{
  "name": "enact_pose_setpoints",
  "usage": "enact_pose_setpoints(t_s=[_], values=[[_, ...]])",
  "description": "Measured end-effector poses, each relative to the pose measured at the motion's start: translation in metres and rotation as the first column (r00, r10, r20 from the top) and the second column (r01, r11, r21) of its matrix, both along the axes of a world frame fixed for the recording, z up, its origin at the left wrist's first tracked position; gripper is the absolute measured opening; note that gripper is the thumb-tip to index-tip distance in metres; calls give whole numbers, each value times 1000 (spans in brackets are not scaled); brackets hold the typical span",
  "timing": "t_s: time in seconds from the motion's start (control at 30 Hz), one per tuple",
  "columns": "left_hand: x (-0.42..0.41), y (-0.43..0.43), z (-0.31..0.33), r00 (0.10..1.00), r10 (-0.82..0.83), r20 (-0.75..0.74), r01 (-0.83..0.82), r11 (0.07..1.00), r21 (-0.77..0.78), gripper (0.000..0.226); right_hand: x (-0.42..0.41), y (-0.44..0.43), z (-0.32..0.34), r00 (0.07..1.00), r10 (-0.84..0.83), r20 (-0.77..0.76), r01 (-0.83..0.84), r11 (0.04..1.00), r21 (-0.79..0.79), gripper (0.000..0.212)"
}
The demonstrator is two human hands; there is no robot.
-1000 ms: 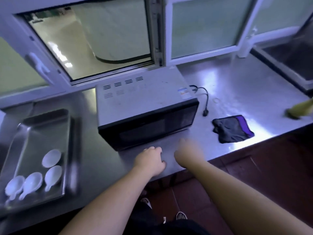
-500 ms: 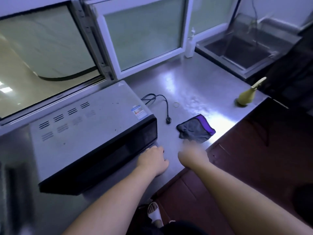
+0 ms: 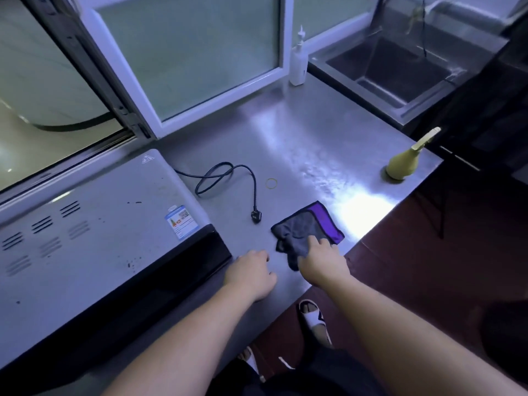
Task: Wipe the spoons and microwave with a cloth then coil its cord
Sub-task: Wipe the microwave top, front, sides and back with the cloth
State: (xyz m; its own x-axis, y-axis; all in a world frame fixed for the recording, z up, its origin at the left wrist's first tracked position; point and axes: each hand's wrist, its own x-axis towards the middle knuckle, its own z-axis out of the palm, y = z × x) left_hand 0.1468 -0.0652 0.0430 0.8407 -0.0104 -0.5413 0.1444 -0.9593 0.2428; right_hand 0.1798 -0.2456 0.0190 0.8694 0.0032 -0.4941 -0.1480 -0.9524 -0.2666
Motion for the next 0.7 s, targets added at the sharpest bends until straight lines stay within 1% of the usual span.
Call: enact_pose_setpoints(t_s=[0.13,0.23,0.4,0.57,0.63,0.7], values=[[25,-24,-6,987,154,-42,-154,988,14,48,42,-17,-17,992,119,-45,-117,992,52,40],[35,-42,-9,966,247,-71,-246,969,21,47,68,-31,-26,973,223,-61,-222,975,26,43],[40,-58,-17,929,358,-98,-355,934,49,46,97,-36,-43,930,357,-87,-354,934,52,62],[36,-62,-33,884,447,-137,-446,894,40,44,99,-25,-64,882,451,-136,-448,892,59,88],[32,-63,-39,869,472,-150,-471,881,43,43,94,-23,-72,851,498,-164,-501,865,30,90],[29,-64,-44,857,492,-155,-491,870,44,41,90,-24,-78,827,542,-149,-551,834,-30,87]])
